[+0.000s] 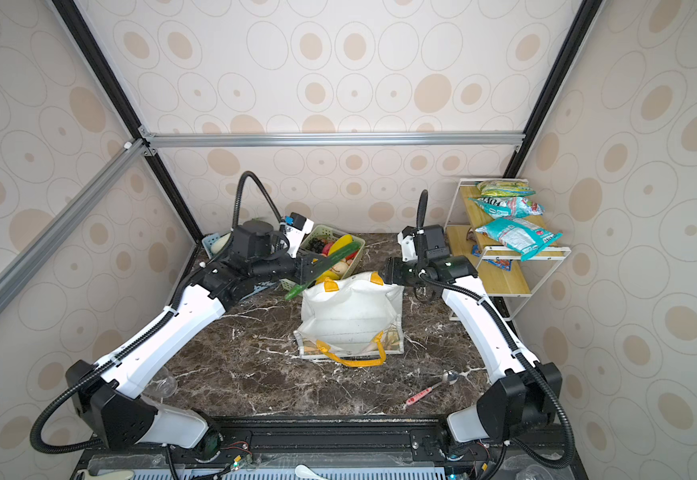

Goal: Place the food into the grocery bag and tie it
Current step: 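Swing the cucumber with the left gripper over the white tote opening, then open the left gripper to drop the cucumber into the tote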

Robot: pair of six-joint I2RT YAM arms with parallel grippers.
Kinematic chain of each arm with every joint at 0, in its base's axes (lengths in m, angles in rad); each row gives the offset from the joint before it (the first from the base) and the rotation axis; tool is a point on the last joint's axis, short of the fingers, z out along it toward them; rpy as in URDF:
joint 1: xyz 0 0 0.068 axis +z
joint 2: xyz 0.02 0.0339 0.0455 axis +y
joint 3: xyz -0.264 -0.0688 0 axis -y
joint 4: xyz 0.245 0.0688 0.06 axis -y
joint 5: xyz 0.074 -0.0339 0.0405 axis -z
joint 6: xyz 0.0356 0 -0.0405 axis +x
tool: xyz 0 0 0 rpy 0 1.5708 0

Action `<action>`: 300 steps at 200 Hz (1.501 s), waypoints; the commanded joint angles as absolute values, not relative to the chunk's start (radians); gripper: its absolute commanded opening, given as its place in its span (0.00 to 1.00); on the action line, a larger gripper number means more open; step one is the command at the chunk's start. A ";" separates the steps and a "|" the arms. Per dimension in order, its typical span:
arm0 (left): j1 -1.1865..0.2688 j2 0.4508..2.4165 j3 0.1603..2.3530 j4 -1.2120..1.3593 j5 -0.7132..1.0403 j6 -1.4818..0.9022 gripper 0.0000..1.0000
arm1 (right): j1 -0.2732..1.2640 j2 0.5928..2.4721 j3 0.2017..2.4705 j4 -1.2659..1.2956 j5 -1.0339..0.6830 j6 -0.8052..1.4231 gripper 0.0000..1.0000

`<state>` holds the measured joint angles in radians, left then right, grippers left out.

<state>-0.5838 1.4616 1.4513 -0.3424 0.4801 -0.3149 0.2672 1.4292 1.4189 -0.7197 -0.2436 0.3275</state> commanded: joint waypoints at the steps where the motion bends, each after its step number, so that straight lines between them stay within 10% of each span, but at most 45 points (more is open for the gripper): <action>1: -0.621 1.495 1.465 -0.309 0.476 -0.322 0.22 | 0.258 1.384 1.452 -0.770 -0.139 0.306 0.62; 127: -0.725 1.611 1.363 -0.227 0.503 -0.300 0.23 | 0.181 1.330 1.427 -0.763 -0.176 0.323 0.62; 300: -0.582 1.536 1.433 -0.269 0.117 -0.355 0.58 | 0.185 1.362 1.419 -0.738 -0.244 0.337 0.62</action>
<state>-0.6567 1.5860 1.3994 -0.2714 0.2340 -0.3069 0.1818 1.3552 1.4303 -0.7506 -0.2337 0.3325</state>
